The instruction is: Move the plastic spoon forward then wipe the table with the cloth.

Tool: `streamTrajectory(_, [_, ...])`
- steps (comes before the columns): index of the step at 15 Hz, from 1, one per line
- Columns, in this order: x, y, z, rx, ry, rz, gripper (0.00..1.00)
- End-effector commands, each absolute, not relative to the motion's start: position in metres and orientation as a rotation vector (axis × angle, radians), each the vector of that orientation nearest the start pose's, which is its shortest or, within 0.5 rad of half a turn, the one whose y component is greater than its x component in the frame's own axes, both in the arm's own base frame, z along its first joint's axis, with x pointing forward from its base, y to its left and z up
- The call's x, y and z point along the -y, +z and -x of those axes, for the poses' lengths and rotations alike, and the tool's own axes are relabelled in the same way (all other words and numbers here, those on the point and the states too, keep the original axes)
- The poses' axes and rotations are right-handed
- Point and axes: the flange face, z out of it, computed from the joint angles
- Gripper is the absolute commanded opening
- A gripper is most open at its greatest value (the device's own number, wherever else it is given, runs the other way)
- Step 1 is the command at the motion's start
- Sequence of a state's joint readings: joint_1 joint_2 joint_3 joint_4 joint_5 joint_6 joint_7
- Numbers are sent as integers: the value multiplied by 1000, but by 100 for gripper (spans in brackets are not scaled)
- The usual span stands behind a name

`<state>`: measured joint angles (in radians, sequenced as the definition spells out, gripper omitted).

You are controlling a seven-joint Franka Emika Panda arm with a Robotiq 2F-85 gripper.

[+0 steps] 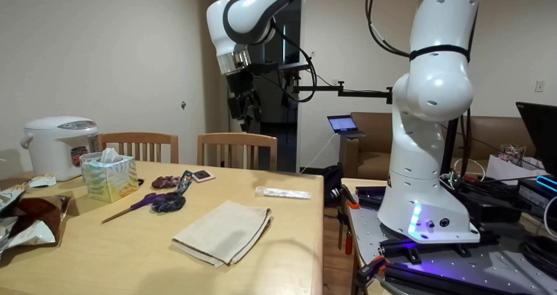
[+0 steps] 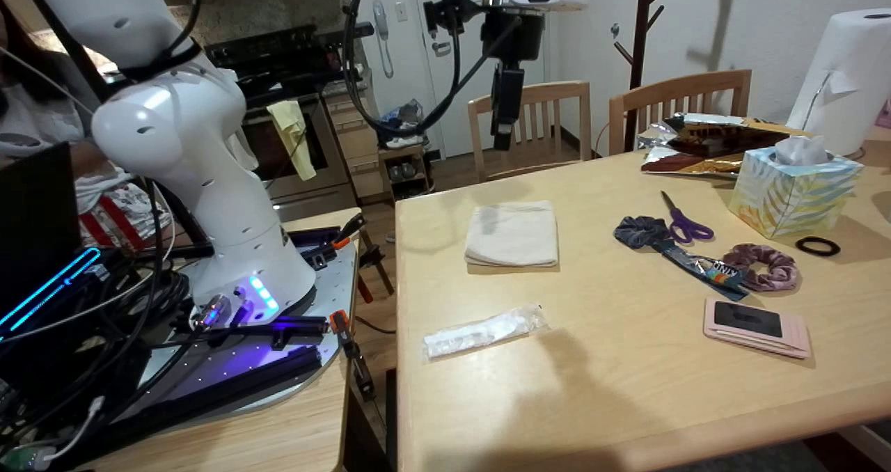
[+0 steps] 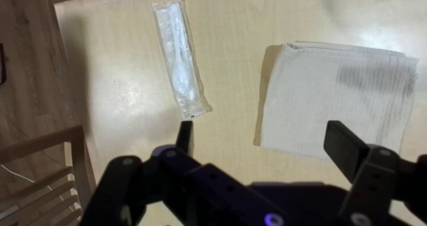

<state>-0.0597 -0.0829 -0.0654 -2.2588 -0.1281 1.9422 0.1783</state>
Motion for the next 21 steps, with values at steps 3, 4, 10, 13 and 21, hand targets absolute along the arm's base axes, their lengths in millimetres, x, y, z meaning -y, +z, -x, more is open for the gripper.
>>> streamTrajectory(3, [118, 336, -475, -496, 392, 3159, 100])
streamTrajectory(4, [126, 327, -472, -524, 401, 3161, 100])
streamTrajectory(10, [161, 277, -449, -599, 445, 3139, 100])
streamTrajectory(13, [176, 254, -438, -625, 371, 3124, 100])
streamTrajectory(21, [165, 223, -426, -550, 300, 3126, 100])
